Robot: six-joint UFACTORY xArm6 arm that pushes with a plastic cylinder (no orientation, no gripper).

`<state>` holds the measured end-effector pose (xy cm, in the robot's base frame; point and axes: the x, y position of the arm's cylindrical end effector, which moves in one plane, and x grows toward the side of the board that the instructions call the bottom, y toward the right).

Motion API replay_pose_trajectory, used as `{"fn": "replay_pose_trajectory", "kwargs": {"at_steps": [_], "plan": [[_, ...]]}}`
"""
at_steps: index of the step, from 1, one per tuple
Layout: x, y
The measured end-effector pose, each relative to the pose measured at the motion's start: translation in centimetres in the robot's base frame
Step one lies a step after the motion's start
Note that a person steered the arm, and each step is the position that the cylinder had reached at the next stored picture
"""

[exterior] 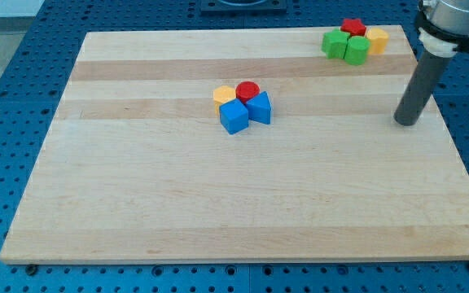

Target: Push the yellow hexagon with blue cube to the top left of the board

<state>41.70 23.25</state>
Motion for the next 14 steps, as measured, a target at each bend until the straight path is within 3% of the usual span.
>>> {"fn": "replay_pose_trajectory", "kwargs": {"at_steps": [2, 4, 8, 14], "plan": [[0.6, -5.6], [4.0, -10.5], [3.4, -24.3], [-9.5, -26.5]]}}
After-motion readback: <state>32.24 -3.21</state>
